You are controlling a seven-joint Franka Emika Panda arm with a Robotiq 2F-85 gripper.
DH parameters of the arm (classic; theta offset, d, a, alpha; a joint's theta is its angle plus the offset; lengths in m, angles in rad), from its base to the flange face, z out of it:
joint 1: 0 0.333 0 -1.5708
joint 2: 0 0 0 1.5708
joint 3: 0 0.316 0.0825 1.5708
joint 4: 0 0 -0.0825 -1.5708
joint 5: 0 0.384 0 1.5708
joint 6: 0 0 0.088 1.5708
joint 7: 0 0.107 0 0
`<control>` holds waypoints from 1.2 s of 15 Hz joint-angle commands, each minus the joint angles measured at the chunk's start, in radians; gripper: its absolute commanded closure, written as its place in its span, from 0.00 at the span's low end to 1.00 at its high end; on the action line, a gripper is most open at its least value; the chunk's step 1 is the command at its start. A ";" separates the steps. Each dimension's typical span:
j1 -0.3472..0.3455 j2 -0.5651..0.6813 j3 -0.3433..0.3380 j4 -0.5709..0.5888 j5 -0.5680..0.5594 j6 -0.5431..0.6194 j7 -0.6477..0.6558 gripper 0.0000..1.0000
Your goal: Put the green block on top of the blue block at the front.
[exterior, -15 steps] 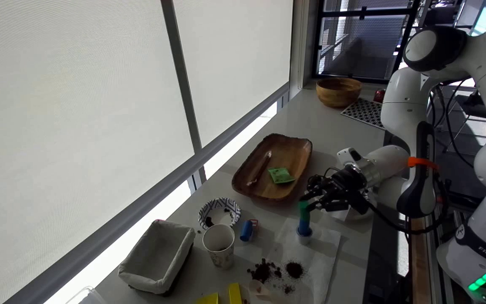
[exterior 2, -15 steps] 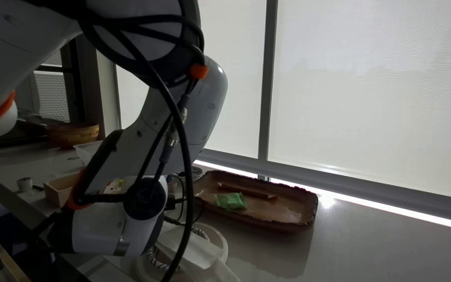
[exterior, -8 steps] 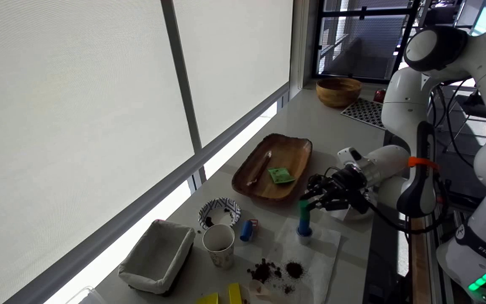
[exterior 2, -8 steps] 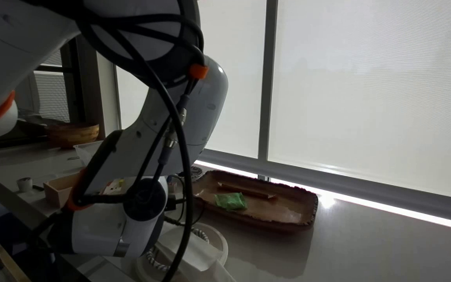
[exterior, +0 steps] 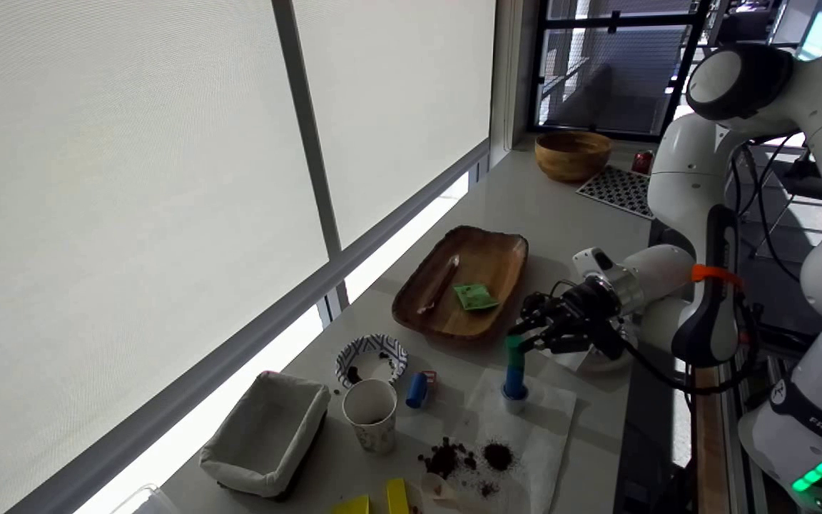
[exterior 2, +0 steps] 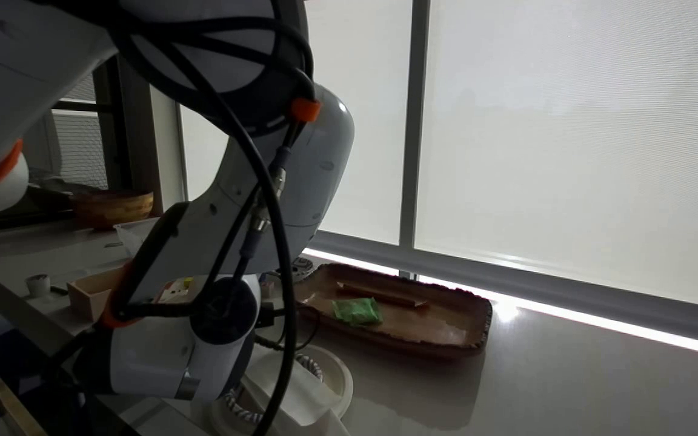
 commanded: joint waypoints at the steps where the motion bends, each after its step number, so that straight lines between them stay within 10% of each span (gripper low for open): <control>1: -0.011 0.019 0.005 0.002 -0.011 0.021 -0.015 0.92; 18: 0.011 0.023 0.008 0.012 -0.016 0.021 -0.004 0.92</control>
